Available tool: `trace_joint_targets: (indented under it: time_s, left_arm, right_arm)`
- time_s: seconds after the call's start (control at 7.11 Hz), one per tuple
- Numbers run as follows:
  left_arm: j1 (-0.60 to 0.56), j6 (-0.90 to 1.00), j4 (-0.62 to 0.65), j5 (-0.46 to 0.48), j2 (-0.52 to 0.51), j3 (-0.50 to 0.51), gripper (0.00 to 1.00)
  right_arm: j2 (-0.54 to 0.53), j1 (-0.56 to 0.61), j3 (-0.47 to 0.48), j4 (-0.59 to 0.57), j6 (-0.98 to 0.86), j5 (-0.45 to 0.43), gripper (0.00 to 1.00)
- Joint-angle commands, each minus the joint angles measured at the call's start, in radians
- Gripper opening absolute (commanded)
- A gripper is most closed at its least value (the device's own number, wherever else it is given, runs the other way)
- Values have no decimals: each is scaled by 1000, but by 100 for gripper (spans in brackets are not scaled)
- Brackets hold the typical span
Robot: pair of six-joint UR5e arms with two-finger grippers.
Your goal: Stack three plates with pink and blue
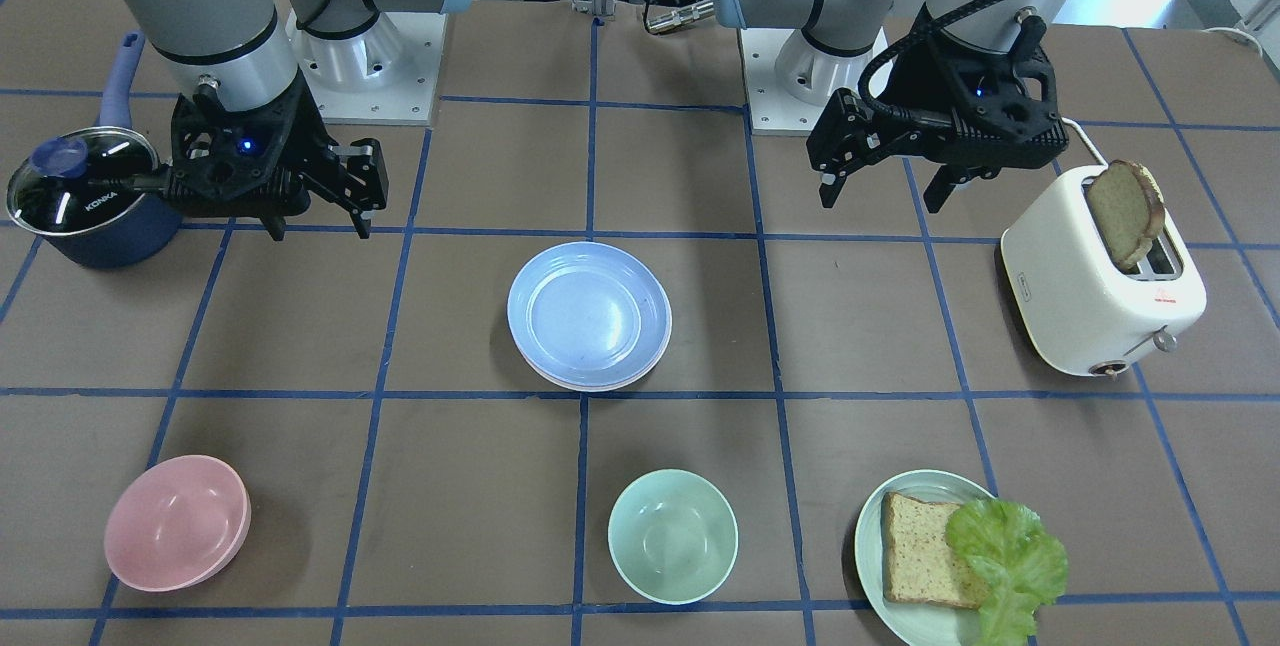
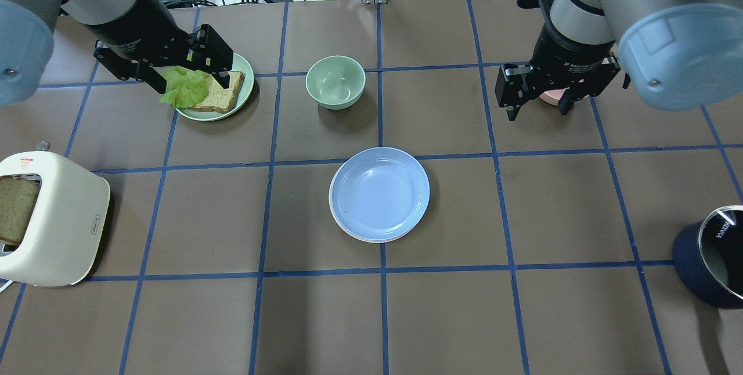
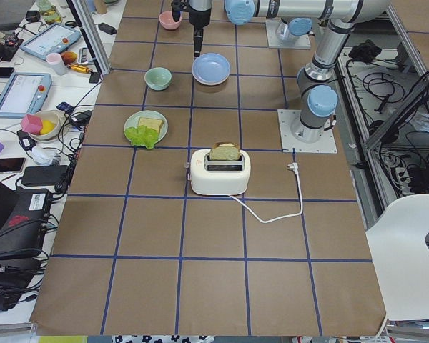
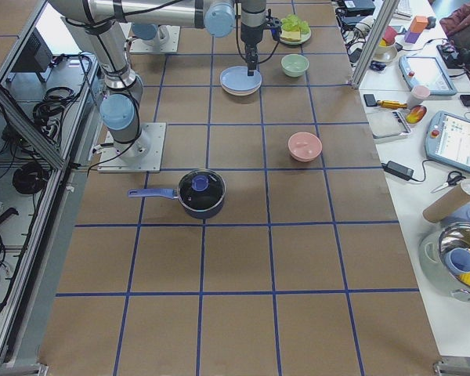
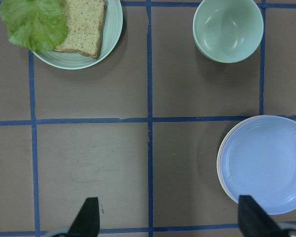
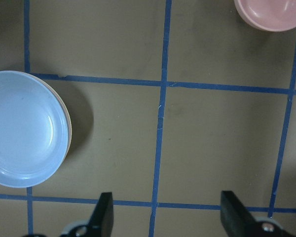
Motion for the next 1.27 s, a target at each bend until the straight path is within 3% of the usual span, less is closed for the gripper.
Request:
trace_joint_targets:
  time_s: [0.0, 1.12]
  left_arm:
    - [1, 0, -1, 1, 1, -1, 100]
    - [2, 0, 1, 5, 2, 1, 100]
  right_arm:
    - [-30, 1, -5, 67, -1, 5, 84]
    - [-45, 3, -46, 75, -1, 39, 90]
